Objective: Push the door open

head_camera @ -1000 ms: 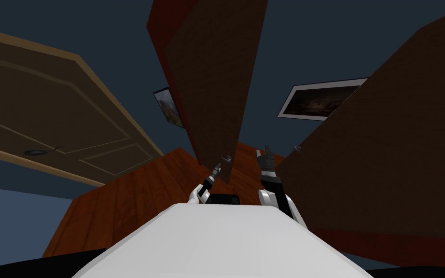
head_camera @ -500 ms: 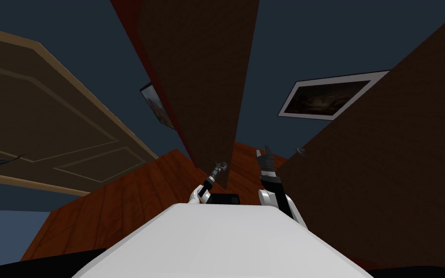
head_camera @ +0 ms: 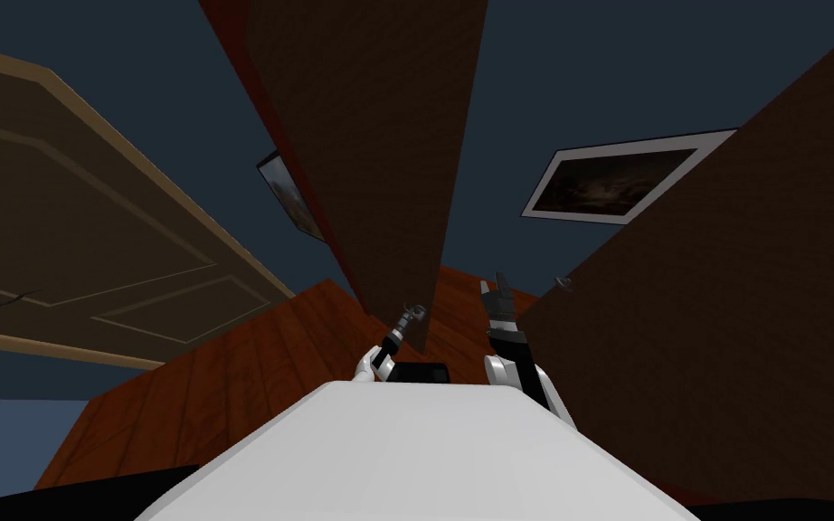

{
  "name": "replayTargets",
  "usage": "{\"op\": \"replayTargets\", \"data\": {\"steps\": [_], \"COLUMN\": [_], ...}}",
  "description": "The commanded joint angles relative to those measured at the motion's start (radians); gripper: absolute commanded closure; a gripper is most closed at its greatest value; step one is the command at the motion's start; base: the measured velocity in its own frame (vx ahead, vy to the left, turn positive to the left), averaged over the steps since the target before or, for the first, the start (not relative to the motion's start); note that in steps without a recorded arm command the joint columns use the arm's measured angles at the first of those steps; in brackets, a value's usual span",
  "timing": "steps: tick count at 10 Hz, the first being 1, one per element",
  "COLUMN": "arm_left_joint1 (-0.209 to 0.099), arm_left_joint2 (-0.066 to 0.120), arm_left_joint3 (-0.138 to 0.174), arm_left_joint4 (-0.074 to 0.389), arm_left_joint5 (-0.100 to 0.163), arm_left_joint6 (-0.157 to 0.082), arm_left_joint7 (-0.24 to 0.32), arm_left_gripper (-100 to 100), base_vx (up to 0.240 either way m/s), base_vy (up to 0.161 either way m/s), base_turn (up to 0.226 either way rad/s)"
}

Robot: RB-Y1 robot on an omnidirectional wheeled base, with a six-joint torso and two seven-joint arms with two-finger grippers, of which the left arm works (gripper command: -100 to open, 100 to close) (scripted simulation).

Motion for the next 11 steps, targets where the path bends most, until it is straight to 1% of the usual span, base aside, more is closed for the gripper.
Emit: {"op": "replayTargets", "data": {"steps": [1, 2, 3, 4, 5, 6, 7, 9, 10, 11], "arm_left_joint1": [0.005, 0.005, -0.001, -0.001, -0.001, -0.002, -0.002, -0.004, -0.005, -0.005], "arm_left_joint2": [0.001, 0.001, 0.009, 0.014, 0.014, 0.021, 0.021, 0.030, 0.031, 0.031], "arm_left_joint3": [-0.001, -0.001, 0.014, 0.023, 0.023, 0.038, 0.038, 0.063, 0.070, 0.070], "arm_left_joint4": [0.002, 0.002, 0.002, 0.003, 0.003, 0.005, 0.005, 0.008, 0.009, 0.009], "arm_left_joint5": [0.000, 0.000, 0.007, 0.011, 0.011, 0.019, 0.019, 0.031, 0.034, 0.034], "arm_left_joint6": [-0.001, -0.001, 0.002, 0.002, 0.002, 0.004, 0.004, 0.006, 0.007, 0.007], "arm_left_joint7": [0.001, 0.001, -0.006, -0.009, -0.009, -0.016, -0.016, -0.028, -0.031, -0.031], "arm_left_gripper": [100, 100, 100, 100, 100, 100, 100, 100, 100, 100], "base_vx": [0.000, 0.000, 0.084, 0.136, 0.084, 0.083, 0.097, 0.135, 0.160, 0.091], "base_vy": [0.000, 0.000, -0.072, -0.134, -0.094, -0.117, -0.105, -0.112, -0.141, -0.072], "base_turn": [0.000, 0.000, 0.020, 0.067, 0.025, 0.020, 0.030, 0.035, 0.054, 0.025]}}
